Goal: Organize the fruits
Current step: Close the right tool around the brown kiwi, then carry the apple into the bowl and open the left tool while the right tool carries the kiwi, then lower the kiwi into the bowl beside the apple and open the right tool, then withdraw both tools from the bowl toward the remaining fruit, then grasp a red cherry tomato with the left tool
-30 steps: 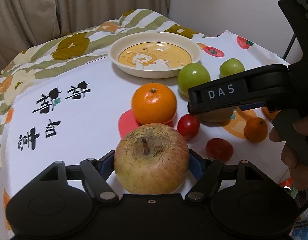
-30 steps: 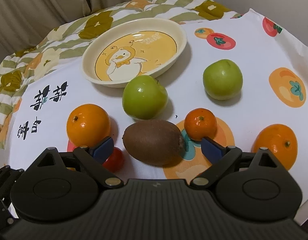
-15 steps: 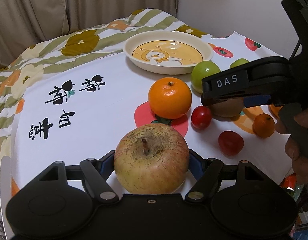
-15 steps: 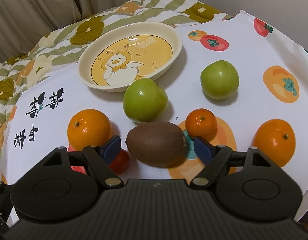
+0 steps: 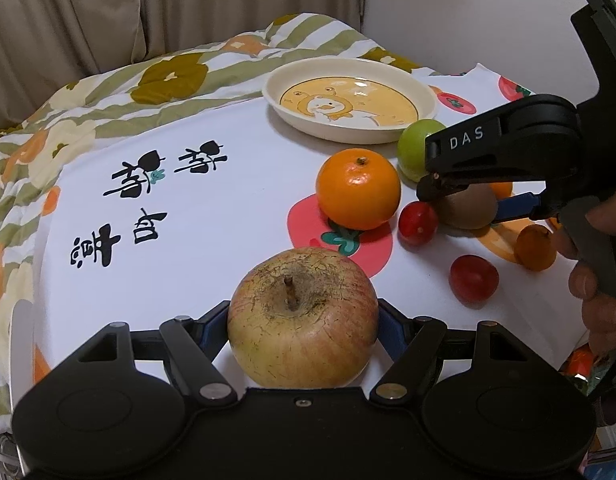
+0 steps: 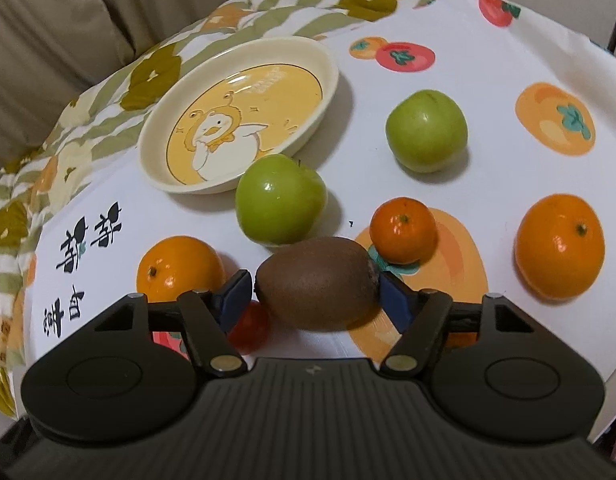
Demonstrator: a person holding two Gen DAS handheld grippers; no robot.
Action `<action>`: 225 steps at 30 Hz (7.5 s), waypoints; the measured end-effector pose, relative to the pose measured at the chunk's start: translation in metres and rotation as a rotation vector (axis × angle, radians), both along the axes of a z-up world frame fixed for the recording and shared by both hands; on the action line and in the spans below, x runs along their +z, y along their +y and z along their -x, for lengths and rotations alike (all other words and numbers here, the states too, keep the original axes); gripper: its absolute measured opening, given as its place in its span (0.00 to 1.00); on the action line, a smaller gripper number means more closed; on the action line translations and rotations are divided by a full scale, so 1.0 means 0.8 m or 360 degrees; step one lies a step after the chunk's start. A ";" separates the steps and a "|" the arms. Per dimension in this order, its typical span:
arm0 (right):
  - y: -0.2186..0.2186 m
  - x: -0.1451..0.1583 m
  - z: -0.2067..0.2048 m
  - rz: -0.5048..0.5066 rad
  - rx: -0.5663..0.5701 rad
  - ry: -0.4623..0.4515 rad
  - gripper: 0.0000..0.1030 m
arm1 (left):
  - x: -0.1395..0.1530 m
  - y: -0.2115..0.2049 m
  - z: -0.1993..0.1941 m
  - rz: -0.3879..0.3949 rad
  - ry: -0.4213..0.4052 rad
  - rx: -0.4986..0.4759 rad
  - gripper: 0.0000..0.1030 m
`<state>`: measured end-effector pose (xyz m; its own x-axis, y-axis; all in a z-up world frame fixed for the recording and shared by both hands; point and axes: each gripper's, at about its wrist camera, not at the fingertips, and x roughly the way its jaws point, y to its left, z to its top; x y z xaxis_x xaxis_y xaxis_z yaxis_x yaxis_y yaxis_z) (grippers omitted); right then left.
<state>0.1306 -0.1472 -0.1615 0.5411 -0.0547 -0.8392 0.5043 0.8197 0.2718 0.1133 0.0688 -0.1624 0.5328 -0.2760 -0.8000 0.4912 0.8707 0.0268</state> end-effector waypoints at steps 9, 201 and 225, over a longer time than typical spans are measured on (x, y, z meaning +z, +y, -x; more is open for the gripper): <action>0.006 0.001 -0.004 0.0056 0.0011 0.0021 0.77 | 0.003 0.002 -0.001 0.0021 -0.0004 -0.0001 0.76; -0.117 0.032 0.157 0.0508 0.0604 -0.0211 1.00 | 0.003 -0.129 0.074 0.0083 -0.0154 0.0171 0.58; -0.124 0.008 0.128 0.0437 0.0651 -0.0183 0.98 | -0.018 -0.144 0.059 0.0037 -0.0078 0.0209 0.35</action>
